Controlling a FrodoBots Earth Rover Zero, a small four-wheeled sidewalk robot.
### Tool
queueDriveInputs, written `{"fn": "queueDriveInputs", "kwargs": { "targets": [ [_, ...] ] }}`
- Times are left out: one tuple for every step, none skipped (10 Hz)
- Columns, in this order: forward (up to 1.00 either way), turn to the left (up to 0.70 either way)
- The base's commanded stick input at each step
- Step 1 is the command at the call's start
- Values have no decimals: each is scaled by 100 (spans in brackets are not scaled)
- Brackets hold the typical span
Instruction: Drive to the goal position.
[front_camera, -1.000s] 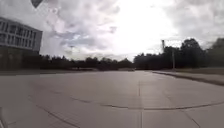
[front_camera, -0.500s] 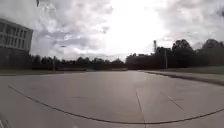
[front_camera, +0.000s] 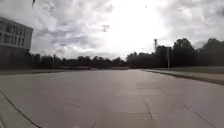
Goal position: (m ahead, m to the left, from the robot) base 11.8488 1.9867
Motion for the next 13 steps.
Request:
{"fn": "queueDriveInputs", "kwargs": {
  "targets": [
    [100,0],
    [100,0],
    [100,0],
    [100,0],
    [100,0],
    [100,0],
    [100,0],
    [100,0],
    [100,0],
    [100,0],
    [100,0],
    [100,0],
    [100,0]
  ]
}}
